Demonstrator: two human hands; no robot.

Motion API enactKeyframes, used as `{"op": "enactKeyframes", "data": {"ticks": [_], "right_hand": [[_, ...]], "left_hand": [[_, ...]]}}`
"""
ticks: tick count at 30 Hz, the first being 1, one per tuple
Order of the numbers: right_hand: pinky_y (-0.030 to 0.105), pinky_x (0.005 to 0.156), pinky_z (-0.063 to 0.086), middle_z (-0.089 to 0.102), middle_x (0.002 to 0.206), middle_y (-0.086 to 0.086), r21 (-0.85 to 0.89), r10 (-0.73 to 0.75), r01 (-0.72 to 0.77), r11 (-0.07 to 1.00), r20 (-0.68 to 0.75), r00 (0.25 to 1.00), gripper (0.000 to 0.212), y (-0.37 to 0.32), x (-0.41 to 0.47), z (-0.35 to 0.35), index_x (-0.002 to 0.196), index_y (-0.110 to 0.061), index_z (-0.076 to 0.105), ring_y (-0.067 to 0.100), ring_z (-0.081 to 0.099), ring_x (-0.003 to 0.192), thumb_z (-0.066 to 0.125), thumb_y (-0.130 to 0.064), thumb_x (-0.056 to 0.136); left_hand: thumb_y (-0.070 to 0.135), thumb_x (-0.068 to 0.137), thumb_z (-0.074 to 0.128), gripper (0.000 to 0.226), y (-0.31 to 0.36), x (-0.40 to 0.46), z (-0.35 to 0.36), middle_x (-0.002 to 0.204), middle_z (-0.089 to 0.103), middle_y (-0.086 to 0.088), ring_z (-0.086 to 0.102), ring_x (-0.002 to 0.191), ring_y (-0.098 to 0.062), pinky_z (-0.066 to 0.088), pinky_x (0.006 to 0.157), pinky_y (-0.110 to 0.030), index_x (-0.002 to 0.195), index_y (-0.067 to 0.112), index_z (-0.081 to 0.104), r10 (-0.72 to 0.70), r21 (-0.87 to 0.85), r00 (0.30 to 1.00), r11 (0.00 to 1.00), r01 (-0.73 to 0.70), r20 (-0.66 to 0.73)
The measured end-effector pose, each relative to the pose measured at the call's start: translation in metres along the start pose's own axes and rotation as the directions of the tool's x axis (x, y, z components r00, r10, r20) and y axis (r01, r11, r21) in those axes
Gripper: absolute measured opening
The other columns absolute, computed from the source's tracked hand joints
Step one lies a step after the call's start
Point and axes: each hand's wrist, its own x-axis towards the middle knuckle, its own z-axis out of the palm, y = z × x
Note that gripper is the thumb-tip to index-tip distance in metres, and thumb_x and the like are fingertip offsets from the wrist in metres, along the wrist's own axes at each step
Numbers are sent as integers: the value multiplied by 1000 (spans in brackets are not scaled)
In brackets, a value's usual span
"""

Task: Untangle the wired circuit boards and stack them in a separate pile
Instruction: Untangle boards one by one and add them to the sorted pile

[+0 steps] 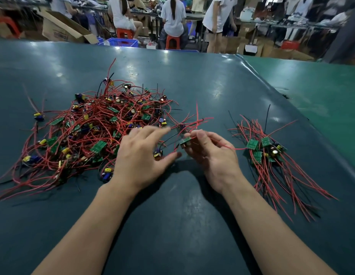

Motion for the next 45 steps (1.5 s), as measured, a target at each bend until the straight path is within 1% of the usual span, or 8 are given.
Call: {"op": "enactKeyframes", "data": {"ticks": [7,14,19,24,27,33,41,45], "right_hand": [[27,63,58,74,91,8,39,69,-72,997,81,994,17,-9,-3,-2,96,-11,62,20,72,80,65,-19,81],[16,47,43,73,79,5,133,12,-11,991,-6,1000,26,-23,3,-10,101,-15,57,12,64,60,65,-21,77],[17,48,43,69,79,1,254,88,-109,961,93,992,27,-35,2,-20,106,-12,62,7,54,54,60,-28,84],[16,45,39,66,79,0,295,103,-161,942,203,974,30,-38,-1,-24,110,-11,66,6,48,52,58,-28,87],[14,46,41,69,83,1,249,77,-109,962,137,988,33,-39,1,-23,111,-14,61,6,48,52,57,-35,86],[16,51,40,72,101,5,241,18,-51,969,137,990,33,-46,2,-30,120,-12,57,6,40,54,54,-23,89],[22,49,36,67,81,5,258,124,-149,955,111,986,17,-40,2,-32,97,-9,50,12,42,50,48,-22,86],[25,56,42,73,90,5,206,130,-156,966,137,982,33,-41,0,-35,113,-8,58,14,49,56,47,-24,87]], "left_hand": [[41,90,60,25,10,-3,2,80,73,4,65,76,-24,50,63,-35,99,27,78,36,-24,999,999,-36,15],[53,87,63,37,7,-5,13,108,63,7,54,105,-21,46,87,-36,117,31,70,-2,63,972,998,-13,235],[21,90,69,22,-3,4,7,97,67,-10,62,87,-31,48,77,-36,109,10,73,-135,16,985,990,137,-104],[27,91,67,39,-31,14,-16,116,64,-13,52,103,-38,37,82,-40,127,11,65,-350,153,832,880,449,-431],[41,87,67,50,-19,14,-13,135,53,-11,39,126,-40,30,102,-52,131,18,60,-312,337,870,829,446,-383],[24,84,69,38,27,4,27,110,65,-12,56,104,-35,48,87,-47,119,8,67,288,128,956,947,-293,58],[38,100,39,54,30,72,68,160,27,0,18,148,-18,14,120,-40,151,23,29,217,207,833,909,-363,509],[44,101,30,40,4,72,56,136,55,4,43,132,-21,23,110,-48,131,29,52,86,430,886,850,-303,456]]}}
